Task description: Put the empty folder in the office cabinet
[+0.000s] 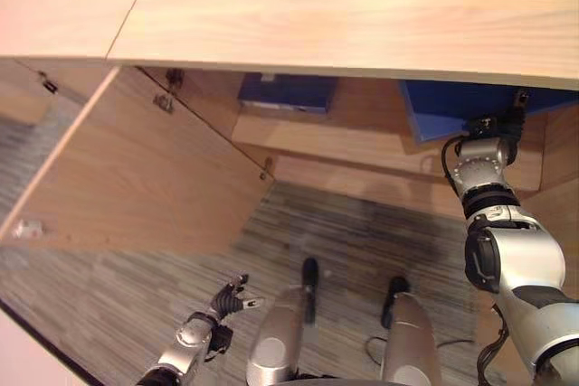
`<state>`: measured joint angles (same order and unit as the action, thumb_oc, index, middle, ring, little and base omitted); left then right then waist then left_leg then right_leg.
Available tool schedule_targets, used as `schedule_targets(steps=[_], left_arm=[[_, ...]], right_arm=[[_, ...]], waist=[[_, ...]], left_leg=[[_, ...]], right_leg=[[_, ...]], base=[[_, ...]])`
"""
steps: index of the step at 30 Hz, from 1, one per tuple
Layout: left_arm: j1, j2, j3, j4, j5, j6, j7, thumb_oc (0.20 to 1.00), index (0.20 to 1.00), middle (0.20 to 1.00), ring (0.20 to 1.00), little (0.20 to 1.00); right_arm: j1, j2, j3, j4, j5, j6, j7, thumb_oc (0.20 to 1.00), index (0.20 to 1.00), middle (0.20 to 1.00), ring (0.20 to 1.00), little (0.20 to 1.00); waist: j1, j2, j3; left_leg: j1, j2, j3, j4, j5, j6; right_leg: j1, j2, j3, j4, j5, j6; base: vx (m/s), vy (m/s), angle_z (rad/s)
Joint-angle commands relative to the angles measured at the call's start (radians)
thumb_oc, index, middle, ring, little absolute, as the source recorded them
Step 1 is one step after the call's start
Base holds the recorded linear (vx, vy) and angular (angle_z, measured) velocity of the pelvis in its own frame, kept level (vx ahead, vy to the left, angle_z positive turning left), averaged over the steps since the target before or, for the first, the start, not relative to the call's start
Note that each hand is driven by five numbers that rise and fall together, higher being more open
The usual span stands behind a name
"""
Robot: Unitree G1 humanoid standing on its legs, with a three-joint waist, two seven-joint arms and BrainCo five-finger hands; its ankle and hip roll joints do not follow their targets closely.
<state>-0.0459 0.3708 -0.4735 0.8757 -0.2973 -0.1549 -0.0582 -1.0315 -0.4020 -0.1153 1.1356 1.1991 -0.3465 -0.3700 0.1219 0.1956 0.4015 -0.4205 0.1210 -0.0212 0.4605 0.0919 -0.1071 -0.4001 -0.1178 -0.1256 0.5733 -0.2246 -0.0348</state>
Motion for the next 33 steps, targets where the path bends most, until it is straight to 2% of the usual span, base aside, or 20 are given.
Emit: schedule_targets(steps=[1, 2, 6, 7, 9, 12, 15, 19, 22, 24, 25, 26, 28, 30, 31, 32, 33], left_arm=[[0.002, 0.01, 0.024, 0.012, 0.016, -0.012, 0.027, 1.0, 1.0, 1.0, 1.0, 1.0], [0.005, 0.004, 0.022, 0.023, 0.018, -0.011, 0.028, 1.0, 1.0, 1.0, 1.0, 1.0], [0.006, -0.006, 0.021, 0.053, 0.012, -0.014, 0.036, 1.0, 1.0, 1.0, 1.0, 1.0], [0.013, -0.009, 0.025, 0.063, 0.011, -0.014, 0.037, 1.0, 1.0, 1.0, 1.0, 1.0], [0.027, -0.014, 0.033, 0.076, 0.012, -0.017, 0.044, 1.0, 1.0, 1.0, 1.0, 1.0], [0.037, -0.023, 0.04, 0.093, 0.014, -0.024, 0.052, 1.0, 1.0, 1.0, 1.0, 1.0], [0.037, -0.025, 0.037, 0.101, 0.02, -0.028, 0.056, 1.0, 1.0, 1.0, 1.0, 1.0], [0.007, -0.029, 0.029, 0.095, 0.002, -0.036, 0.063, 1.0, 1.0, 1.0, 1.0, 1.0], [-0.01, -0.021, 0.025, 0.098, 0.006, -0.032, 0.06, 1.0, 1.0, 1.0, 1.0, 1.0], [-0.03, 0.002, 0.034, 0.099, 0.001, -0.028, 0.06, 1.0, 1.0, 1.0, 1.0, 1.0], [-0.037, 0.019, 0.043, 0.098, -0.011, -0.03, 0.069, 1.0, 1.0, 1.0, 1.0, 1.0], [-0.04, 0.029, 0.051, 0.096, -0.014, -0.029, 0.074, 1.0, 1.0, 1.0, 1.0, 1.0], [-0.04, 0.047, 0.054, 0.096, -0.007, -0.025, 0.078, 1.0, 1.0, 1.0, 1.0, 1.0], [-0.043, 0.052, 0.053, 0.096, -0.006, -0.025, 0.079, 1.0, 1.0, 1.0, 1.0, 1.0], [-0.057, 0.052, 0.051, 0.091, -0.006, -0.031, 0.082, 1.0, 1.0, 1.0, 1.0, 1.0], [-0.058, 0.052, 0.051, 0.092, -0.006, -0.031, 0.082, 1.0, 1.0, 1.0, 1.0, 1.0], [-0.065, 0.05, 0.051, 0.088, -0.015, -0.035, 0.081, 1.0, 1.0, 1.0, 1.0, 1.0]], right_arm=[[-0.019, -0.133, -0.009, -0.114, -0.006, -0.096, 0.019, 0.2, 0.2, 0.2, 0.2, 0.2], [-0.011, -0.127, -0.007, -0.11, -0.006, -0.094, 0.021, 0.2, 0.2, 0.2, 0.2, 0.2], [0.004, -0.104, 0.0, -0.108, -0.004, -0.095, 0.025, 0.2, 0.2, 0.2, 0.2, 0.2], [0.011, -0.085, 0.006, -0.107, -0.001, -0.094, 0.027, 0.2, 0.2, 0.2, 0.2, 0.2], [0.017, -0.065, 0.005, -0.111, -0.002, -0.089, 0.034, 0.2, 0.2, 0.2, 0.2, 0.2], [0.019, -0.043, 0.005, -0.125, -0.001, -0.084, 0.04, 0.2, 0.2, 0.2, 0.2, 0.2], [0.005, -0.039, 0.011, -0.122, -0.002, -0.077, 0.041, 0.2, 0.2, 0.2, 0.2, 0.2], [-0.042, -0.056, 0.021, -0.105, 0.006, -0.073, 0.039, 0.2, 0.2, 0.2, 0.2, 0.2], [-0.05, -0.068, 0.02, -0.093, 0.014, -0.072, 0.041, 0.2, 0.2, 0.2, 0.2, 0.2], [-0.053, -0.064, 0.017, -0.091, 0.026, -0.073, 0.048, 0.2, 0.2, 0.2, 0.2, 0.2], [-0.073, -0.051, 0.024, -0.091, 0.029, -0.07, 0.05, 0.2, 0.2, 0.2, 0.2, 0.2], [-0.095, -0.043, 0.035, -0.091, 0.028, -0.066, 0.051, 0.2, 0.2, 0.2, 0.2, 0.2], [-0.126, -0.035, 0.043, -0.068, 0.027, -0.046, 0.056, 0.2, 0.2, 0.2, 0.2, 0.2], [-0.15, -0.022, 0.045, -0.044, 0.031, -0.035, 0.06, 0.2, 0.2, 0.2, 0.2, 0.2], [-0.165, -0.025, 0.051, -0.024, 0.034, -0.032, 0.062, 0.2, 0.2, 0.2, 0.2, 0.2], [-0.168, -0.027, 0.051, -0.021, 0.035, -0.031, 0.064, 0.2, 0.2, 0.2, 0.2, 0.2], [-0.173, -0.034, 0.054, -0.015, 0.038, -0.034, 0.063, 0.2, 0.2, 0.2, 0.2, 0.2]], waist=[[0.008, 0.016, -0.024], [0.026, 0.024, -0.015], [0.048, 0.019, 0.007], [0.052, 0.021, 0.001], [0.056, 0.028, -0.014], [0.061, 0.027, -0.028], [0.068, 0.024, -0.036], [0.074, 0.001, -0.062], [0.081, -0.016, -0.065], [0.081, -0.035, -0.052], [0.072, -0.035, -0.021], [0.073, -0.031, -0.008], [0.072, -0.028, 0.01], [0.069, -0.033, 0.02], [0.063, -0.04, 0.021], [0.063, -0.036, 0.022], [0.056, -0.037, 0.021]], left_leg=[[-0.012, -0.015, -0.022, -0.136, 0.0, -0.022], [-0.042, -0.032, -0.044, -0.234, 0.042, -0.032], [-0.051, -0.044, -0.048, -0.344, 0.071, -0.027], [-0.028, -0.037, -0.057, -0.386, 0.065, -0.019], [0.023, -0.027, -0.064, -0.42, 0.092, -0.016], [0.051, -0.026, -0.046, -0.441, 0.116, -0.013], [0.058, -0.032, -0.025, -0.438, 0.117, -0.006], [0.039, -0.068, 0.018, -0.406, 0.073, 0.015], [0.026, -0.079, 0.026, -0.376, 0.041, 0.027], [0.025, -0.08, 0.03, -0.337, -0.001, 0.041], [0.037, -0.07, 0.034, -0.314, -0.026, 0.047], [0.034, -0.052, 0.047, -0.301, -0.025, 0.049], [0.035, -0.032, 0.072, -0.273, -0.049, 0.059], [0.054, -0.025, 0.095, -0.261, -0.081, 0.06], [0.071, -0.022, 0.095, -0.268, -0.098, 0.049], [0.075, -0.019, 0.094, -0.271, -0.097, 0.048], [0.089, -0.023, 0.087, -0.278, -0.109, 0.036]], right_leg=[[0.144, 0.056, 0.013, -0.185, -0.007, 0.089], [0.171, 0.085, 0.023, -0.186, -0.024, 0.088], [0.21, 0.107, 0.054, -0.183, -0.05, 0.084], [0.212, 0.118, 0.064, -0.177, -0.066, 0.088], [0.216, 0.132, 0.091, -0.18, -0.071, 0.093], [0.224, 0.122, 0.12, -0.201, -0.071, 0.104], [0.232, 0.103, 0.139, -0.223, -0.062, 0.114], [0.271, 0.031, 0.154, -0.336, -0.014, 0.159], [0.28, 0.017, 0.149, -0.34, -0.004, 0.172], [0.242, 0.016, 0.134, -0.259, 0.021, 0.194], [0.159, 0.007, 0.111, -0.131, 0.066, 0.22], [0.122, 0.002, 0.085, -0.083, 0.1, 0.235], [0.084, -0.021, 0.023, -0.018, 0.123, 0.247], [0.063, -0.061, -0.026, -0.06, 0.106, 0.239], [0.042, -0.088, -0.026, -0.199, 0.127, 0.225], [0.051, -0.084, -0.028, -0.214, 0.134, 0.224], [0.034, -0.107, -0.014, -0.303, 0.161, 0.226]], base=[[0.29, 0.058, 0.16], [0.25, 0.05, 0.17], [0.23, 0.053, -0.04], [0.22, 0.14, -0.59], [0.17, 0.182, -0.87], [0.17, 0.23, -1.38], [0.15, 0.204, -0.34], [0.16, 0.246, -0.17], [0.11, 0.111, -0.03], [0.05, 0.085, 0.01], [-0.03, 0.133, -0.05], [-0.05, 0.155, -0.34], [0.0, 0.138, -0.5], [0.1, 0.001, -0.68], [0.11, -0.087, -0.69], [0.11, -0.122, -0.39], [0.13, -0.102, -0.19]])
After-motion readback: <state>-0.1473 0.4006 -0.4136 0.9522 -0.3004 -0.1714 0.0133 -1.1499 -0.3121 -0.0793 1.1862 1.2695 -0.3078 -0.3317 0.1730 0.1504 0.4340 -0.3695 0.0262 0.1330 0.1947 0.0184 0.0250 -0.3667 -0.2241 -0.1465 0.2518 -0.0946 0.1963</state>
